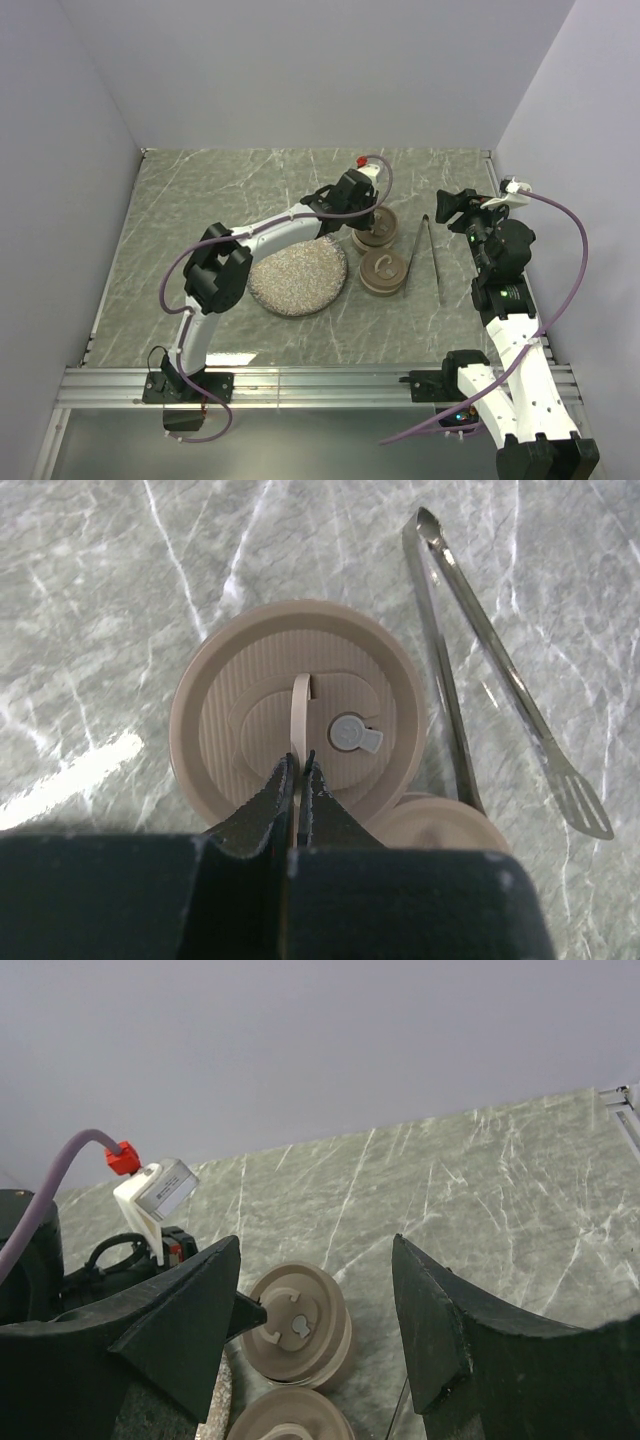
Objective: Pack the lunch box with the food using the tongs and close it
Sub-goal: Put the lid back on the lunch box
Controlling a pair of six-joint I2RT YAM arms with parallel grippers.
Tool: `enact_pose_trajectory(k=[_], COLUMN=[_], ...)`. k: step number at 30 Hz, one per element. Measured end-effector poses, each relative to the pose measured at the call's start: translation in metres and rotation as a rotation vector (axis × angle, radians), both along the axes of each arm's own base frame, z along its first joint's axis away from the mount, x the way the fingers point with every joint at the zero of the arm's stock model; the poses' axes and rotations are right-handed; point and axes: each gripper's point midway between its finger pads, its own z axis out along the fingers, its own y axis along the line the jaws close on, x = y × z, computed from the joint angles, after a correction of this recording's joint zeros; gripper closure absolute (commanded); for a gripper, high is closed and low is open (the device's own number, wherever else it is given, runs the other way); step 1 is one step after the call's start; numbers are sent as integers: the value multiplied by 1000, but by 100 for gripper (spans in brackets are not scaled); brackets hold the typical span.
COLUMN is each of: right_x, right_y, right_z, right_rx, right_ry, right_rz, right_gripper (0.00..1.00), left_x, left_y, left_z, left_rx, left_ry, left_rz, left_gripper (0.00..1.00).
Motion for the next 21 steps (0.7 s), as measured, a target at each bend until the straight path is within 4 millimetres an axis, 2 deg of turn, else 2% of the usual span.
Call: enact_pose_trajectory(k=[21], right_x=[0], right_y=[0], right_z=[0], right_rx=[0], right_ry=[0], right_rz=[0], right_gripper=[31], left_x=[-11], left_y=[11], left_z=[7], left_rx=[59], left_ry=[-17], left_rz=[34], left_gripper=[100])
